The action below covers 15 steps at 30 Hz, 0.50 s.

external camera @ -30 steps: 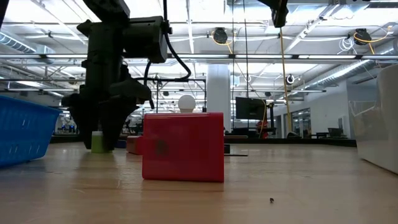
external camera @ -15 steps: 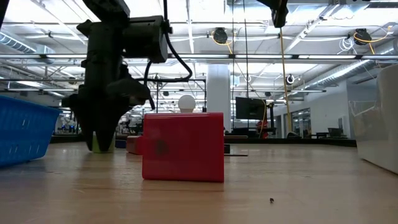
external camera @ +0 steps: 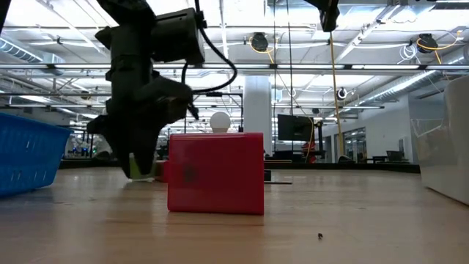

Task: Pick & Place Office items
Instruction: Put the green charger adapter into the gray bin

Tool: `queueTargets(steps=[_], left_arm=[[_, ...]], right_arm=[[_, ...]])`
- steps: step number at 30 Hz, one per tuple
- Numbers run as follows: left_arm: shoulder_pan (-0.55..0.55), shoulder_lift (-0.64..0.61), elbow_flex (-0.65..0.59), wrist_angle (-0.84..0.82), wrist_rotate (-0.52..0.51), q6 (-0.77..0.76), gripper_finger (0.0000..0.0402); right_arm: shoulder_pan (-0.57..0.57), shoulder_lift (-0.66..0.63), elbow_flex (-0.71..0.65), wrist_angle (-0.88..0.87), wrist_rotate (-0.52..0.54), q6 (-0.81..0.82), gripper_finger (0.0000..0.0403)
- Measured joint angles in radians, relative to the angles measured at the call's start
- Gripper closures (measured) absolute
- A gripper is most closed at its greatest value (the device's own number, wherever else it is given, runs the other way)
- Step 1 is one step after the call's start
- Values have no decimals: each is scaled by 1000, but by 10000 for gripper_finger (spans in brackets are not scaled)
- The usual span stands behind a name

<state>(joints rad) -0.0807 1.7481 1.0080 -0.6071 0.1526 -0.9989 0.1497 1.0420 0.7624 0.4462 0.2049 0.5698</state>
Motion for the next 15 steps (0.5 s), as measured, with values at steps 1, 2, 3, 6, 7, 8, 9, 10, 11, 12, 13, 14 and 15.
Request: queueTargets(steps=[1, 2, 3, 6, 7, 8, 9, 10, 11, 12, 13, 14, 15], left_arm=[[0, 0, 0, 22, 11, 3, 273], [0, 0, 0, 45, 21, 4, 273], [0, 0, 0, 70, 31, 6, 273], [0, 0, 0, 150, 58, -1, 273], [0, -1, 0, 177, 68, -3, 273], [0, -6, 0, 200, 77, -5, 273], [1, -8, 0, 223, 87, -10, 273], [1, -10, 0, 250, 91, -18, 273], [1, -16, 0, 269, 96, -26, 273], [1, -24, 0, 279, 99, -32, 273], [1, -29, 0, 294, 102, -40, 273], [1, -33, 0, 316, 105, -51, 273], [2, -42, 0, 326, 109, -59, 273]], right_arm=[[0, 0, 0, -1, 0, 6, 177], [0, 0, 0, -1, 0, 13, 177], [-1, 0, 0, -1, 1, 18, 177], [-5, 0, 0, -1, 4, -7, 177], [-5, 0, 0, 2, 5, -22, 177], [-5, 0, 0, 10, 6, -38, 177], [-5, 0, 0, 22, 6, -53, 177], [-5, 0, 0, 35, 6, -65, 177], [-5, 0, 0, 48, 4, -80, 177], [-5, 0, 0, 59, 4, -92, 177], [-5, 0, 0, 68, 4, -106, 177], [-5, -2, 0, 73, 4, -116, 177], [-5, -5, 0, 73, 4, -128, 177]])
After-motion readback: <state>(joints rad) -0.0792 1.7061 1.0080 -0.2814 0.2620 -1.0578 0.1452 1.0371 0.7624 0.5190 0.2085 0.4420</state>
